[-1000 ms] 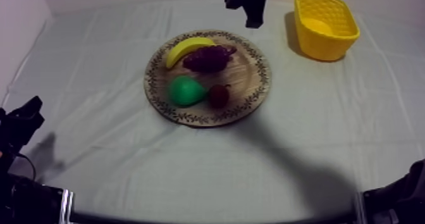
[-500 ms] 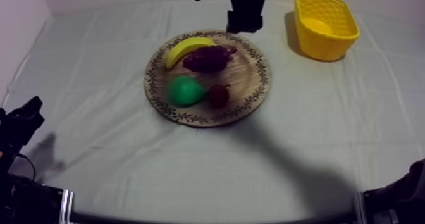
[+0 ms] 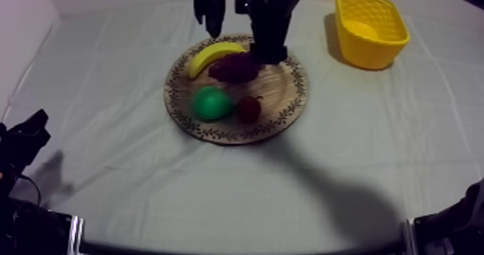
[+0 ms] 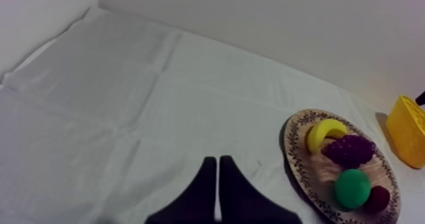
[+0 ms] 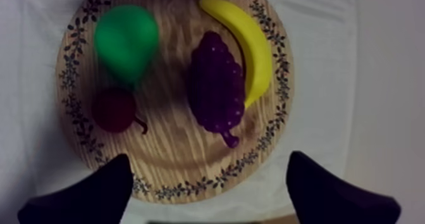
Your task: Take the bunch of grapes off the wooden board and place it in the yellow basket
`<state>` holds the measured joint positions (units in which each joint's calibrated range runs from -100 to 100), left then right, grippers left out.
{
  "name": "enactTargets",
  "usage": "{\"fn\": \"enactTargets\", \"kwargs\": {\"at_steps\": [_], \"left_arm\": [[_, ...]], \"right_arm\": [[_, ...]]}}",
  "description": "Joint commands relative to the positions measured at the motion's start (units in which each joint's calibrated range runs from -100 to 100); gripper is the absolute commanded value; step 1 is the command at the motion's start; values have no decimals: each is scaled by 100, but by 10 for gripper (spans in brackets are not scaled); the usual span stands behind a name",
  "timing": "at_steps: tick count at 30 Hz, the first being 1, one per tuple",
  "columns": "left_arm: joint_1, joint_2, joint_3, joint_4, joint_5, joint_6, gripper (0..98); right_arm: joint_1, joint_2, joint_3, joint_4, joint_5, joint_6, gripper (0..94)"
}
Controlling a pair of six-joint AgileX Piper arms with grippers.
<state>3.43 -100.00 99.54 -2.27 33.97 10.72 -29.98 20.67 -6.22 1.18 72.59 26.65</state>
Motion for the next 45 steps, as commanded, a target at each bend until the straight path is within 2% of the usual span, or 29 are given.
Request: {"fn": "enactTargets", "kwargs": {"at_steps": [1, 13, 34, 40, 45], "left_arm": [[1, 0, 1, 0, -2, 0, 0], [1, 0, 1, 0, -2, 0, 0], [1, 0, 1, 0, -2, 0, 0], [1, 0, 1, 0, -2, 0, 0], [1, 0, 1, 0, -2, 0, 0]], "right_arm": [[-5, 170, -7, 3, -83, -5, 872], [44, 1366, -568, 73, -530, -58, 870], [220, 3022, -1941, 198, -778, -157, 825], [219, 3110, -1999, 206, -806, -157, 738], [224, 3118, -1993, 139, -855, -133, 604]]}}
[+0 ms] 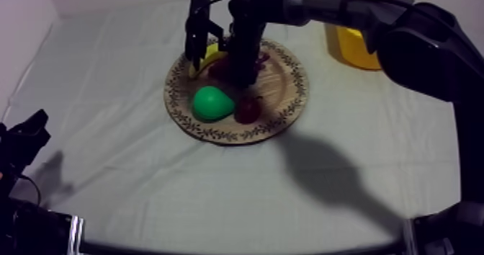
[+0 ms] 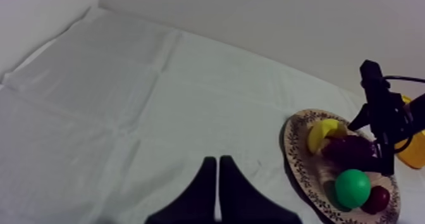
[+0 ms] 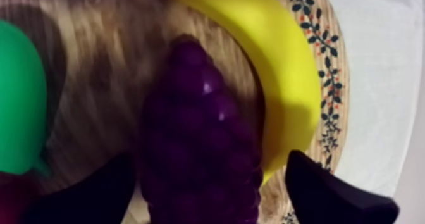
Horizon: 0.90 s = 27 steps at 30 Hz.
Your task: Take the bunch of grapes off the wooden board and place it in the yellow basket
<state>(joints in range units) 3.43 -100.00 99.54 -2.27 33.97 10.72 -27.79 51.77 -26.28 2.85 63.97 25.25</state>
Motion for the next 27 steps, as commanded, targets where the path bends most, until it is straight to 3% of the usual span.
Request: {"fn": "enactTargets", "kwargs": {"at_steps": [1, 5, 10, 27], "left_arm": [[1, 0, 1, 0, -2, 0, 0], [1, 0, 1, 0, -2, 0, 0], [1, 0, 1, 0, -2, 0, 0], [1, 0, 1, 0, -2, 0, 0]], "right_arm": [[6, 2, 25, -42, -2, 16, 580], [12, -36, 98, -99, -77, 63, 479], [11, -60, 159, -126, -126, 85, 419], [54, -373, 565, -231, -342, 182, 381]]}}
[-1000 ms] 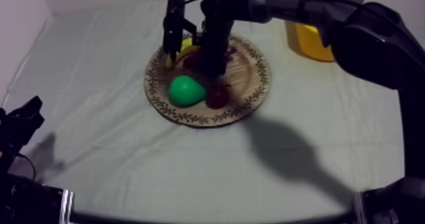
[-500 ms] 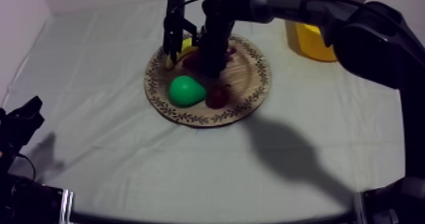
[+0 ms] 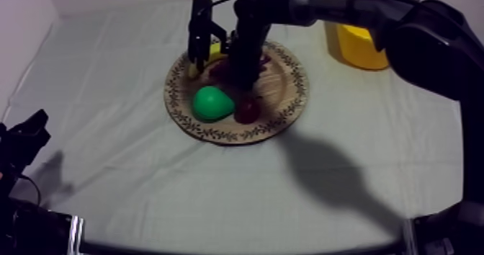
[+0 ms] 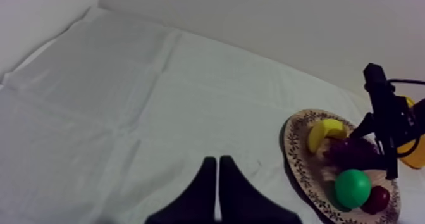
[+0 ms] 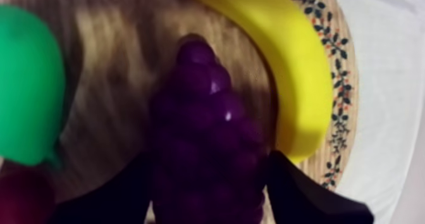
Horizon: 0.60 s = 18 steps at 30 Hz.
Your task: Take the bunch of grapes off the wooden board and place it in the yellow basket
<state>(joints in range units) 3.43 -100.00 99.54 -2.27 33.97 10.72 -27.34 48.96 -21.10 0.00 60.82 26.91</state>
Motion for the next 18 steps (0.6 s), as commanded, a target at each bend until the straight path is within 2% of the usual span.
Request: {"fn": "enactTargets", "kwargs": {"at_steps": [1, 18], "left_arm": [[1, 0, 1, 0, -2, 0, 0], [1, 0, 1, 0, -2, 0, 0]], "right_arm": [[19, -166, 98, 42, -24, 26, 382], [241, -2092, 1550, 32, 69, 26, 372]]}}
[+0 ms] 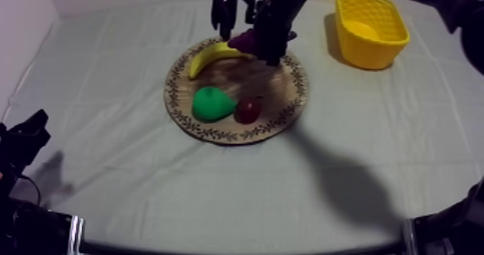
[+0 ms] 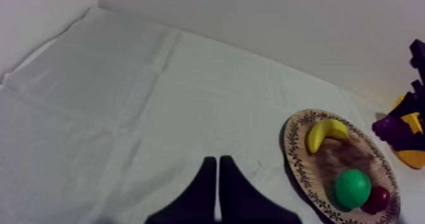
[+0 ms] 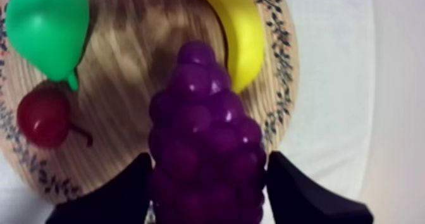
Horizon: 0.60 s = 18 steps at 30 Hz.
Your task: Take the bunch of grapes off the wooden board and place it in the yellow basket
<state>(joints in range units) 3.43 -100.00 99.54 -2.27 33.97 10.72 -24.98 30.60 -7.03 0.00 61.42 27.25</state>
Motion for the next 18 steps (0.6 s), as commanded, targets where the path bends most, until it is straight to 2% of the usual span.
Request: {"fn": "enactTargets", "kwargs": {"at_steps": [1, 8, 18], "left_arm": [[1, 0, 1, 0, -2, 0, 0], [1, 0, 1, 0, -2, 0, 0], [1, 0, 1, 0, -2, 0, 0]], "right_arm": [[16, -389, 249, 39, 26, -19, 371], [169, -1415, 993, 14, 161, -75, 361], [729, -2791, 1816, -383, 504, -105, 331]]}}
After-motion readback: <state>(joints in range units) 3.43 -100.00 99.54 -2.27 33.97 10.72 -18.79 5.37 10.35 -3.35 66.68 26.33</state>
